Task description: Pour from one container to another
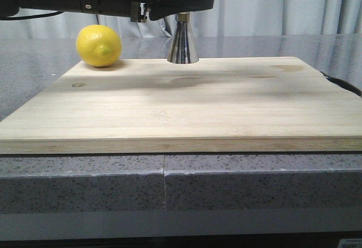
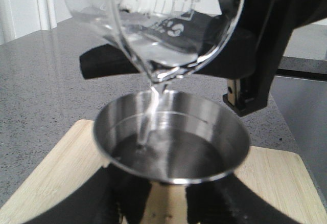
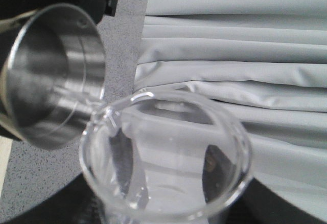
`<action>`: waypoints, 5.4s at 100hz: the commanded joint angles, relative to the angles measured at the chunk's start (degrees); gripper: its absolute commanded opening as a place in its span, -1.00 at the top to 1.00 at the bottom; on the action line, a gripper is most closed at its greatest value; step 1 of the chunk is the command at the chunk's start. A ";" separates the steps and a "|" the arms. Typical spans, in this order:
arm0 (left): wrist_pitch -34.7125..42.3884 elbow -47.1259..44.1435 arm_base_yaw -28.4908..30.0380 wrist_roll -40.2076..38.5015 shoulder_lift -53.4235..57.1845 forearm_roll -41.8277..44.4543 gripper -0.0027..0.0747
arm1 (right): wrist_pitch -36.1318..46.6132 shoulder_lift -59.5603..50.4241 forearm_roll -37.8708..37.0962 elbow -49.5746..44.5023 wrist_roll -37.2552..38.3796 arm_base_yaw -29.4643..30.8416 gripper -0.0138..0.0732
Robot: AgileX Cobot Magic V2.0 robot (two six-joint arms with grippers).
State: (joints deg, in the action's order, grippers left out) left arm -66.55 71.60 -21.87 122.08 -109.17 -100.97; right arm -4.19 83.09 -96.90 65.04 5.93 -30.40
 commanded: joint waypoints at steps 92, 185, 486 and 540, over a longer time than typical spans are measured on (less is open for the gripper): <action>-6.20 1.79 -0.33 -0.49 3.44 -5.12 0.26 | -8.06 -9.12 7.62 -0.47 55.78 6.99 -0.04; -6.20 1.79 -0.33 -0.49 3.44 -5.12 0.26 | 21.93 -11.72 6.54 -17.81 71.21 24.07 -0.04; -6.20 1.79 -0.33 -0.49 3.44 -5.12 0.26 | -0.93 -26.09 95.30 -29.20 -6.24 21.62 -0.62; -6.20 1.79 -0.33 -0.49 3.44 -5.12 0.26 | -18.06 -51.52 95.22 -29.20 -5.93 21.08 -0.62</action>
State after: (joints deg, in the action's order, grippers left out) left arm -66.55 71.60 -21.87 122.08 -109.17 -100.77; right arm -24.10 32.98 -1.69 34.25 0.59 -9.32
